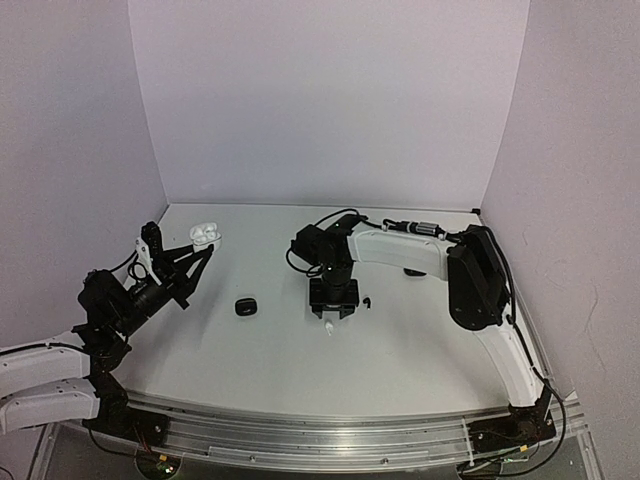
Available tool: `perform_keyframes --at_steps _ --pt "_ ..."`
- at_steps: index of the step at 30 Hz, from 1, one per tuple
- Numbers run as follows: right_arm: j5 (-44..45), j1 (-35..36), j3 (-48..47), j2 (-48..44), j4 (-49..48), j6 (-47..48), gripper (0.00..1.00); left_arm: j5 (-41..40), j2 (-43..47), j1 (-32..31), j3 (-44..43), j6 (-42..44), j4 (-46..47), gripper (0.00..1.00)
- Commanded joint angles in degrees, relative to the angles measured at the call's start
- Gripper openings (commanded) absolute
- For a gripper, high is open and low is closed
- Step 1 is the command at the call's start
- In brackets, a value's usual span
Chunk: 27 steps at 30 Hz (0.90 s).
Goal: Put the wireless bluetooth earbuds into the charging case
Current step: Pick up the left earbud from the center of the board.
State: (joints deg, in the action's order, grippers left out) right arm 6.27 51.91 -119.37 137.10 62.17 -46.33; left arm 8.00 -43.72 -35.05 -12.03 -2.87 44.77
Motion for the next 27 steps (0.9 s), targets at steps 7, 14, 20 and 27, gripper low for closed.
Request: perform_keyframes --at_steps 7,14,20,27 --pt "-1.12 -0.20 0.82 1.75 0.13 0.65 0.38 0.99 0.54 0.08 -1.94 0.22 0.33 0.00" --pt "-2.06 -0.27 1.13 3.16 -0.75 1.34 0.32 0.89 0.49 0.08 -2.03 0.32 0.32 0.00" --pt "-2.67 -0.24 2.21 2.34 -1.04 1.24 0.32 0.98 0.27 0.07 -2.09 0.32 0.39 0.00" --pt "-3.36 -0.23 2.59 2.21 -1.08 1.43 0.26 1.05 0.30 0.06 -2.12 0.19 0.49 0.00"
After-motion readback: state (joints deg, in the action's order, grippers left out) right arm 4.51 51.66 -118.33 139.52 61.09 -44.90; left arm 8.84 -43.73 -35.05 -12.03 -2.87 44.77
